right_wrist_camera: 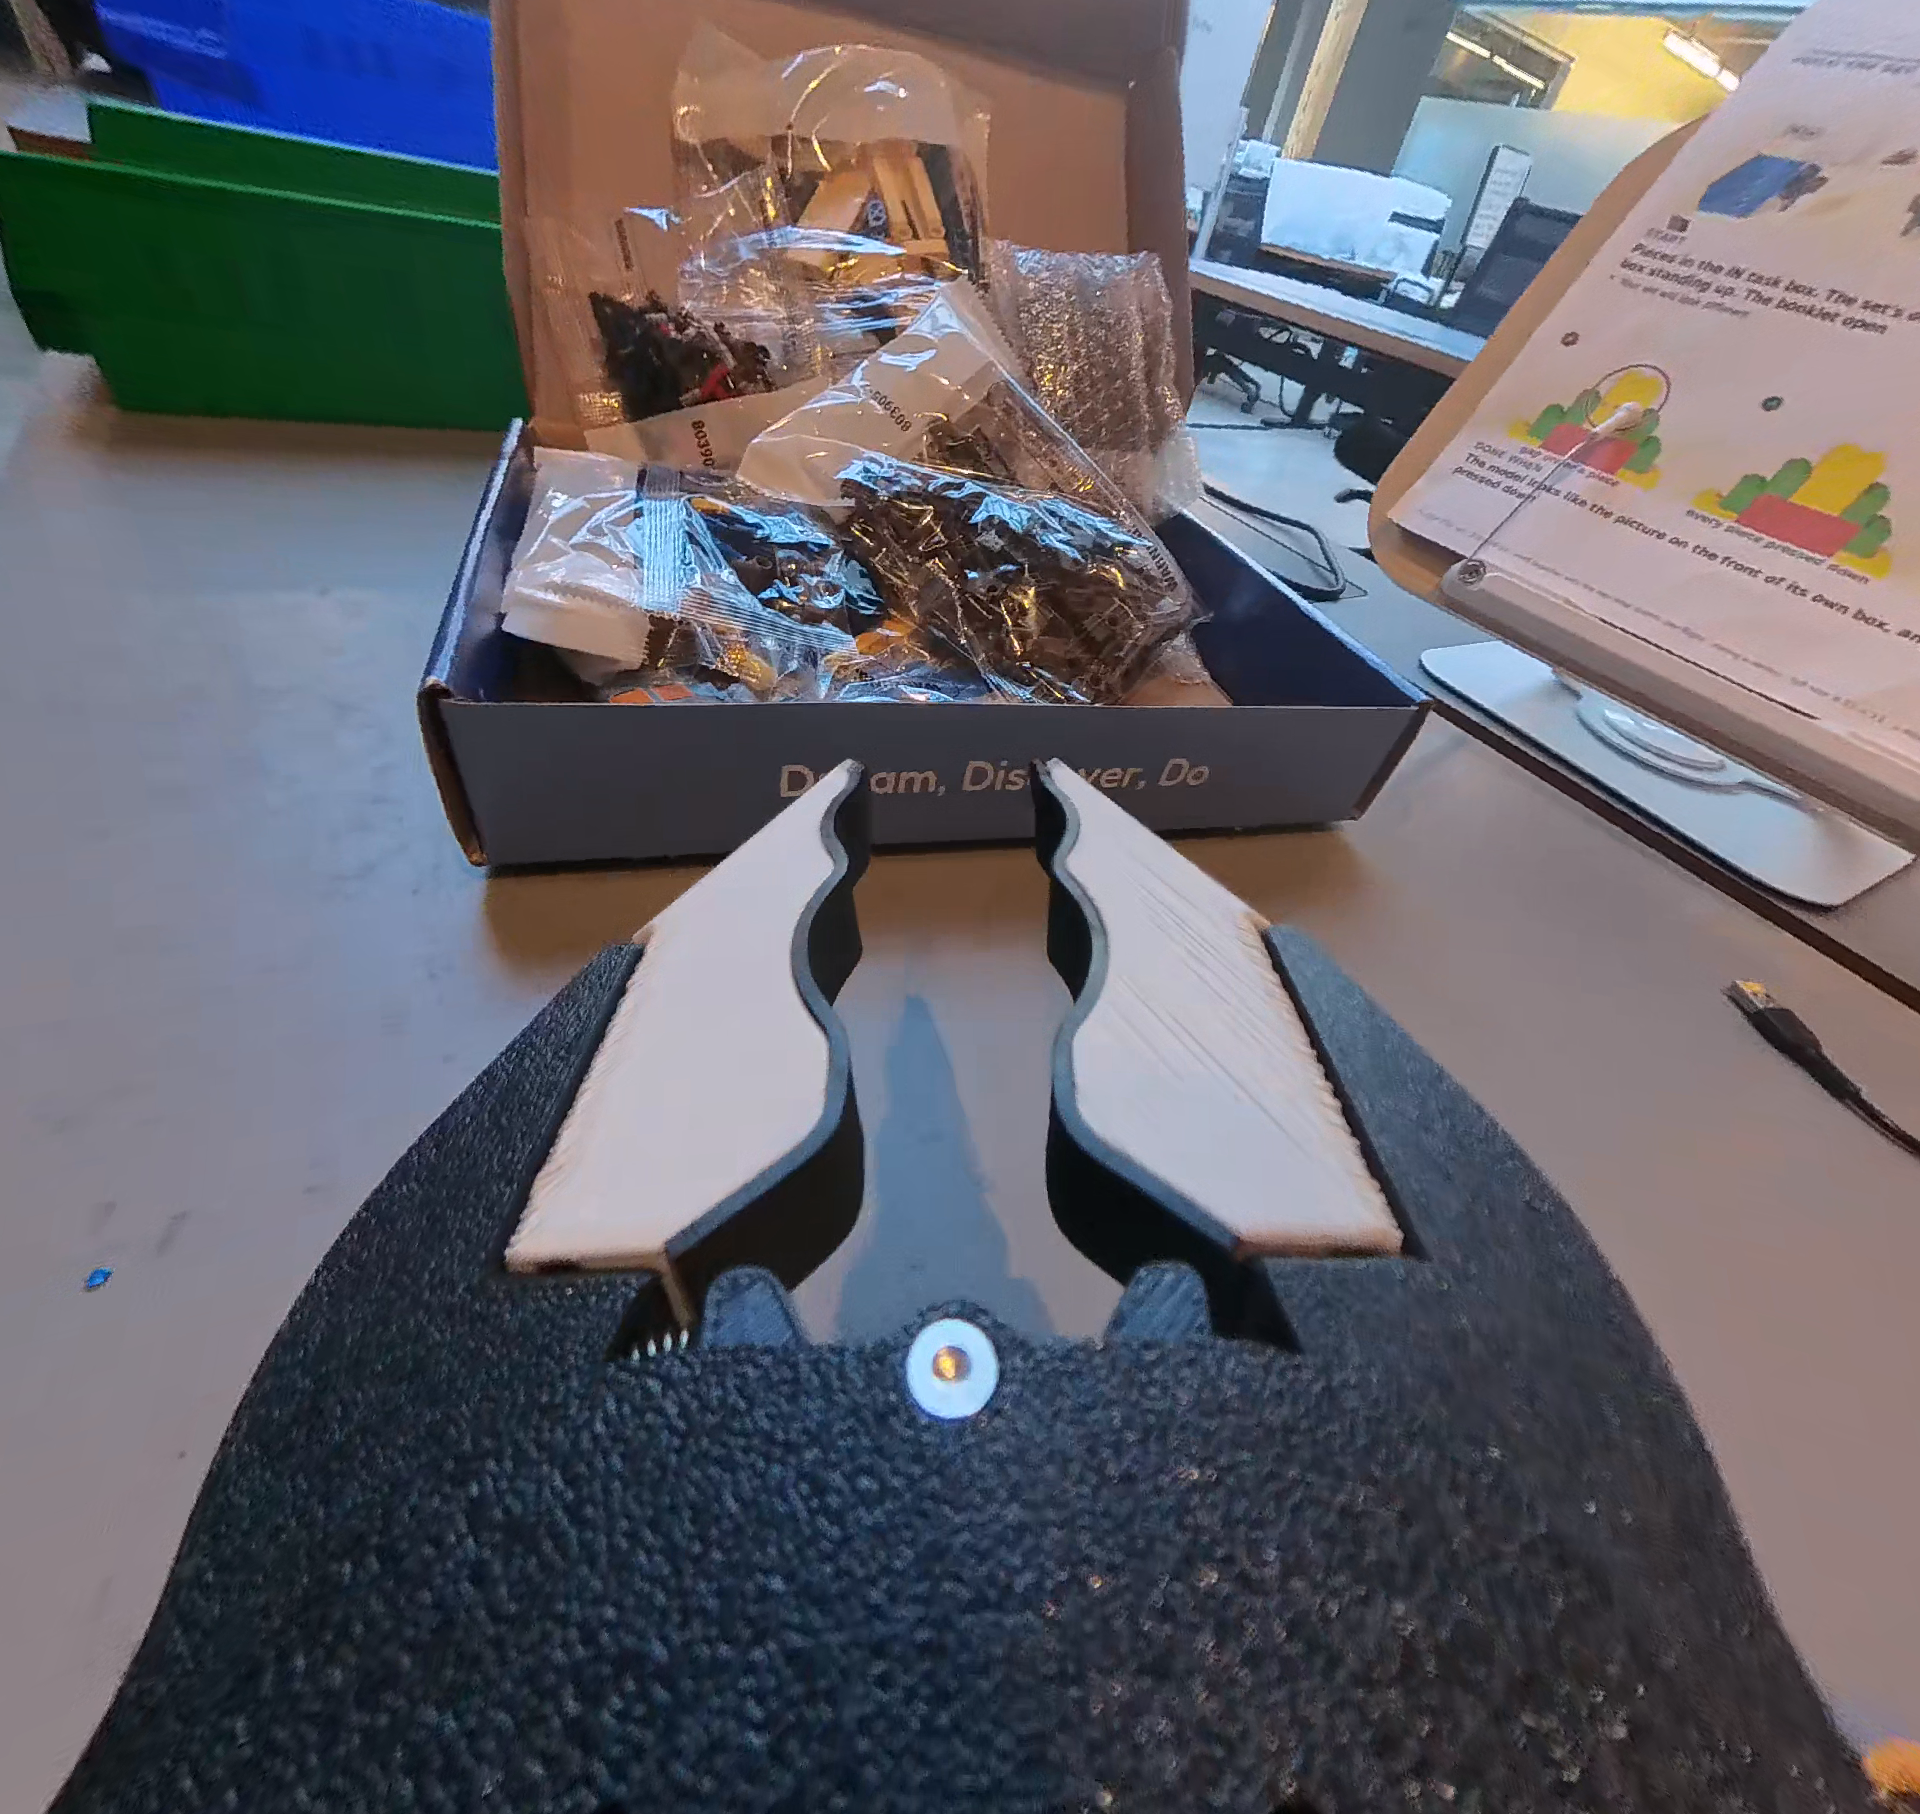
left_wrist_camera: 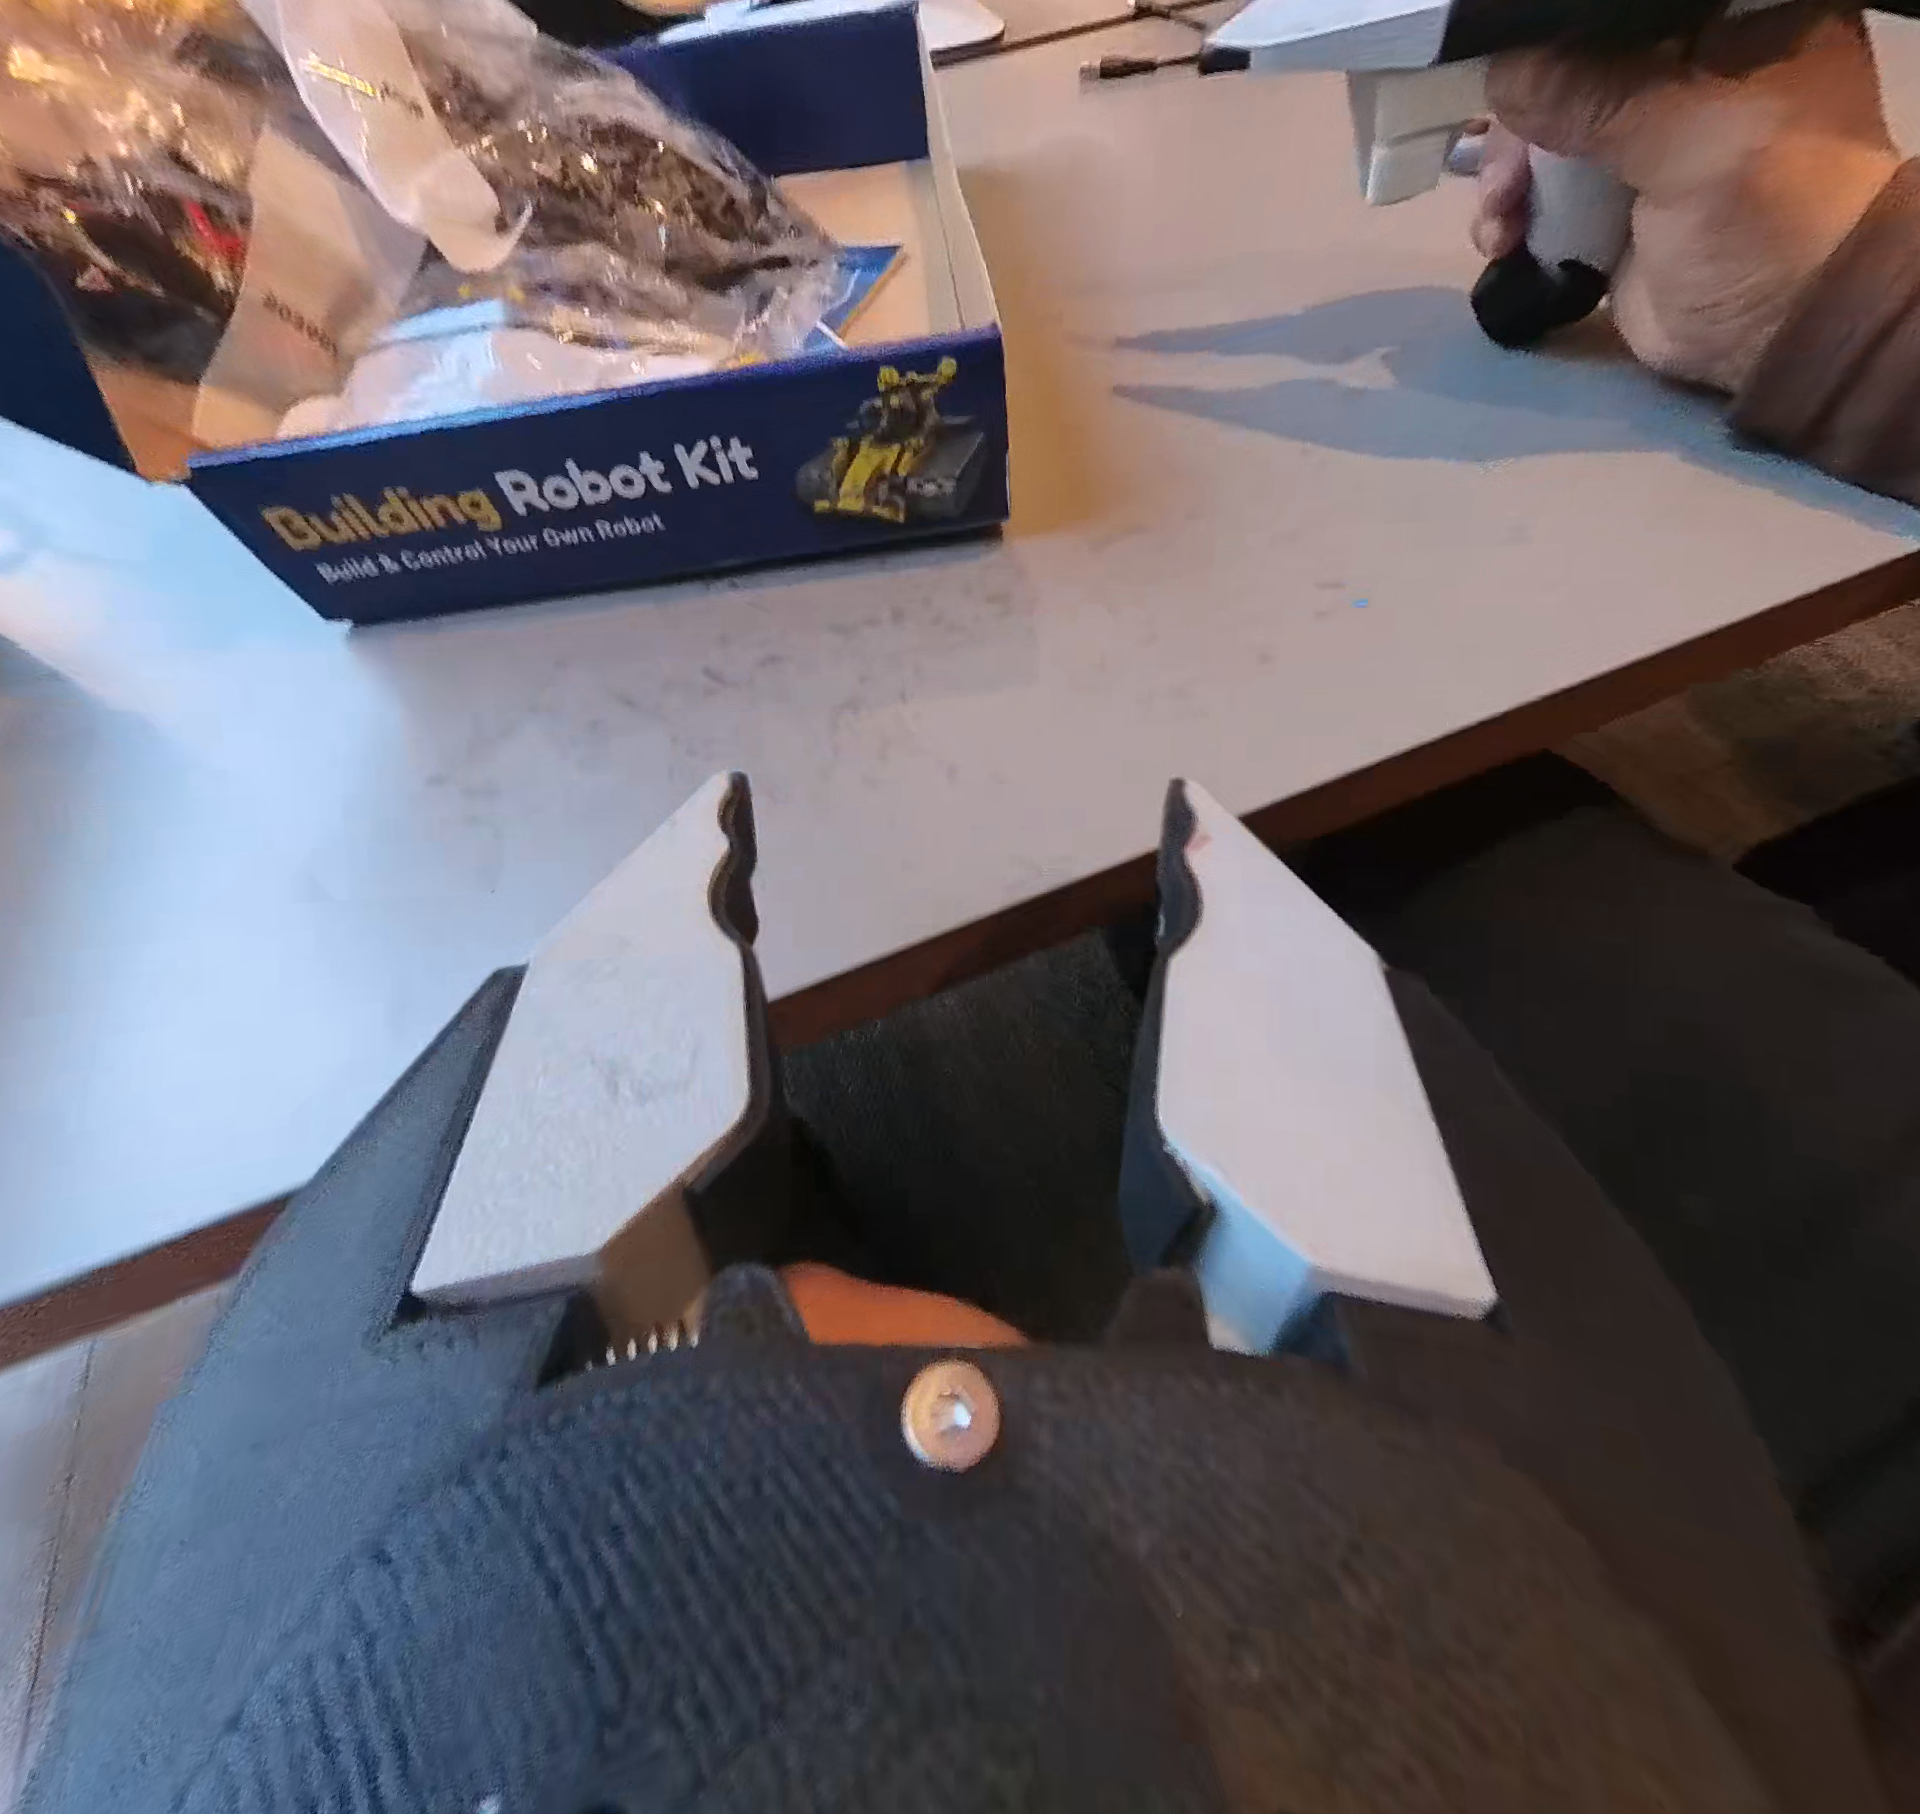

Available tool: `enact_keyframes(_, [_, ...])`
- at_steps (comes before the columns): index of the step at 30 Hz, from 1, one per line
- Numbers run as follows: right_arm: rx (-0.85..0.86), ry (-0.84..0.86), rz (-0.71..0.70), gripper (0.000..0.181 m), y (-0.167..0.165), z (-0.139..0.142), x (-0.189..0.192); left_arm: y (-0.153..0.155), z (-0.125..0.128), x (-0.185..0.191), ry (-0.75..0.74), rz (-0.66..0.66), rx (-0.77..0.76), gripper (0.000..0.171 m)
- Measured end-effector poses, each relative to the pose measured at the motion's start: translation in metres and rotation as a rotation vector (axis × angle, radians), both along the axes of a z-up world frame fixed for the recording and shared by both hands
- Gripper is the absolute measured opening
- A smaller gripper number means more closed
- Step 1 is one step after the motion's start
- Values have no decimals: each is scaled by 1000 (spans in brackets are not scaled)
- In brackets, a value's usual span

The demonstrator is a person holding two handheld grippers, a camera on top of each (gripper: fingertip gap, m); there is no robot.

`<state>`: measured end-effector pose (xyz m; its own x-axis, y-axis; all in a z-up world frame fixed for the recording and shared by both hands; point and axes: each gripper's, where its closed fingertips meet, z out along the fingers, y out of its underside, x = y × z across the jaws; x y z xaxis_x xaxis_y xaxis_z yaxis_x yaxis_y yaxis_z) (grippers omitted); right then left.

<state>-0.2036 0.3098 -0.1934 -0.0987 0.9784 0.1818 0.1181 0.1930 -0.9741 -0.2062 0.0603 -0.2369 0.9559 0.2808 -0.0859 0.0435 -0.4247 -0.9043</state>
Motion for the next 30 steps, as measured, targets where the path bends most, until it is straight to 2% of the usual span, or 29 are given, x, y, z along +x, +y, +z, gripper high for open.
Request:
enact_keyframes(3, [-39,-8,4,28,7,-1,-4,22,5,0,-1,-116,25,76])
enact_keyframes(7, [-68,-19,34,28,22,-2,-22,79,29,38,32,-494,87,75])
enact_keyframes(10, [-71,-34,40,28,41,-4,-43,126,64,38,180,-593,221,70])
enact_keyframes(13, [-91,-39,38,29,59,-5,-60,155,74,45,103,-715,278,58])
enact_keyframes(15, [-118,-30,51,29,65,-3,-66,159,61,48,50,-775,219,57])
enact_keyframes(18, [-158,-22,97,26,65,-1,-69,155,45,48,50,-779,192,51])
enact_keyframes(22, [-180,-11,88,38,69,1,-70,152,30,57,130,-808,149,49])
enact_keyframes(24, [-171,-12,69,47,70,1,-70,154,35,59,136,-808,155,41])
enact_keyframes(25, [-164,-13,56,51,71,0,-70,155,40,62,109,-818,162,29])
enact_keyframes(26, [-153,-13,42,53,72,0,-70,152,43,68,69,-861,157,24])
enact_keyframes(27, [-139,-14,29,54,72,0,-69,149,44,72,29,-890,146,25])
enact_keyframes(30, [-98,-39,14,54,68,-5,-65,135,39,79,-39,-937,102,5])
